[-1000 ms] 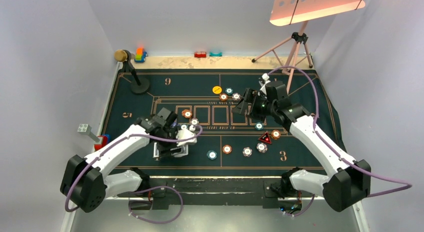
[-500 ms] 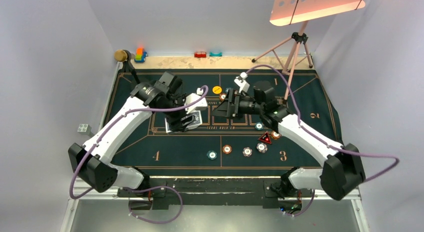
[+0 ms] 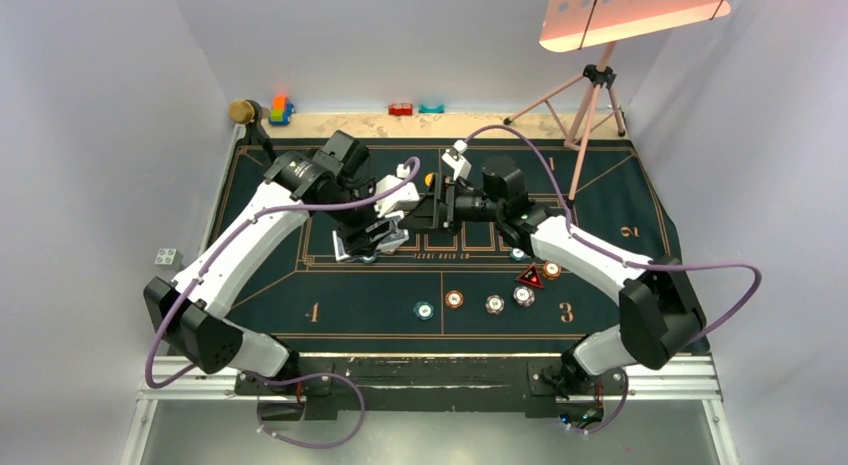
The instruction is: Distribute texas hold em gaming equipment
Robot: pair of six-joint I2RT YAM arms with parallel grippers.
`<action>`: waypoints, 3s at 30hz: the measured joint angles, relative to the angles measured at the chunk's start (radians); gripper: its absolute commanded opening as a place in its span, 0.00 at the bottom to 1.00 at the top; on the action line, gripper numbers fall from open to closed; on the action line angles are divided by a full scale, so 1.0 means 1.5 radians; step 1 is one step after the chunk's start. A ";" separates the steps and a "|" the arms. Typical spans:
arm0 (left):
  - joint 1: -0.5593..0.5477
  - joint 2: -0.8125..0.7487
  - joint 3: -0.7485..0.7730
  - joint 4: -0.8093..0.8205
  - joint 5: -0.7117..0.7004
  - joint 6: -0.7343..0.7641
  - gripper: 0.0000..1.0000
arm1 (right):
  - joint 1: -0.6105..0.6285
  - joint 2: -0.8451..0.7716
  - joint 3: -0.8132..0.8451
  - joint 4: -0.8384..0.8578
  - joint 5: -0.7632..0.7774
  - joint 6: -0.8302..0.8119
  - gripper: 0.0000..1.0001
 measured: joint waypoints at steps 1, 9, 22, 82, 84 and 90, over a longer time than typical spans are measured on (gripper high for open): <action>-0.001 0.001 0.002 0.000 0.000 -0.002 0.00 | 0.001 0.008 0.005 0.009 -0.004 0.004 0.80; -0.007 0.012 0.015 0.000 0.000 -0.009 0.00 | 0.026 0.075 0.047 0.065 -0.010 0.035 0.76; -0.007 0.017 0.029 0.008 -0.001 -0.022 0.00 | 0.057 0.124 0.058 0.137 -0.022 0.089 0.49; 0.085 0.012 0.036 0.093 0.188 0.213 0.93 | -0.001 0.084 0.077 0.058 -0.003 0.135 0.00; 0.085 0.018 0.038 0.085 0.189 0.213 0.90 | -0.001 0.084 0.077 0.057 -0.003 0.137 0.00; 0.082 0.030 0.038 0.078 0.175 0.204 0.91 | -0.001 0.084 0.077 0.058 0.002 0.146 0.00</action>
